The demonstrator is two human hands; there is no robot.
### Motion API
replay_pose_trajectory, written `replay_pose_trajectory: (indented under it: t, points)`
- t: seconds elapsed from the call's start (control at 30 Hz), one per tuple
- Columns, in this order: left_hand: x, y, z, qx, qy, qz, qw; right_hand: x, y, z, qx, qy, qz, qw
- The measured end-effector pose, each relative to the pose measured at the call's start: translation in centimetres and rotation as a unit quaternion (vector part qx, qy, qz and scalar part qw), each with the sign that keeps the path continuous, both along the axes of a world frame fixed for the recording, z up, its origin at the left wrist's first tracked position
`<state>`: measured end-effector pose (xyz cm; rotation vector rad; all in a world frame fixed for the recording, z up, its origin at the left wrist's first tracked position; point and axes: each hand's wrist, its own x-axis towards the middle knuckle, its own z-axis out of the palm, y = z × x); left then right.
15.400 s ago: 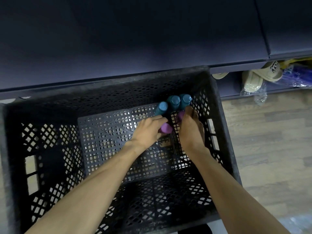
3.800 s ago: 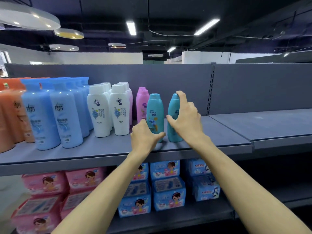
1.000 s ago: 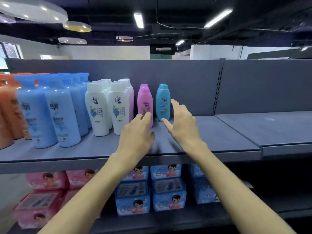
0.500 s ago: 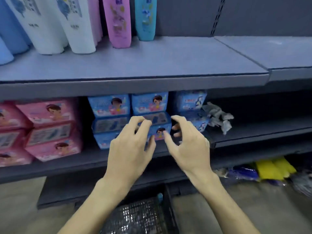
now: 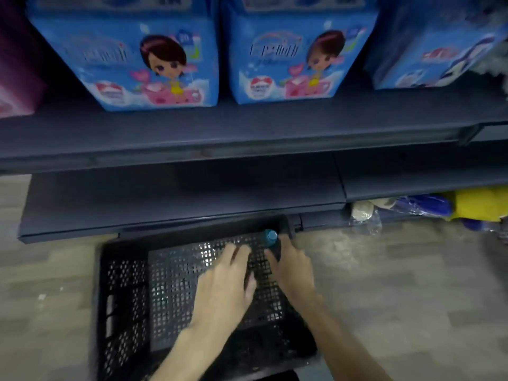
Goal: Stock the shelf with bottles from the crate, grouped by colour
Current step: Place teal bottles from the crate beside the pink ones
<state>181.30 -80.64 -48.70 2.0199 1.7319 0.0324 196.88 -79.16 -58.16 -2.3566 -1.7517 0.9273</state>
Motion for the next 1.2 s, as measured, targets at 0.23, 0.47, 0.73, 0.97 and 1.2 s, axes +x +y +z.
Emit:
replay_pose_trajectory:
  t: [0.23,0.47,0.73,0.97,1.2]
  points:
    - [-1.4,-0.7,-9.5,-0.053,-0.014,0.036,0.998,-1.7,3.0,-11.1,-0.057,-0.036,0.006,0.998]
    - [-2.5,-0.7,-14.0,-0.074,-0.025,0.037,0.996,-1.6,4.7,-14.4,-0.108,-0.106,0.148,0.977]
    - [-4.1,-0.4,-13.6,-0.072,-0.017,0.038,0.997,-1.4,5.6,-12.6,-0.076,-0.122,0.150,0.978]
    - [-3.7,1.6,-9.6,-0.044,-0.036,0.036,0.998,-2.2,5.1,-0.4,0.005,-0.072,0.150,0.986]
    - [-3.4,3.2,-3.0,0.034,-0.131,0.025,0.991,-3.1,3.4,15.4,0.117,0.009,0.144,0.983]
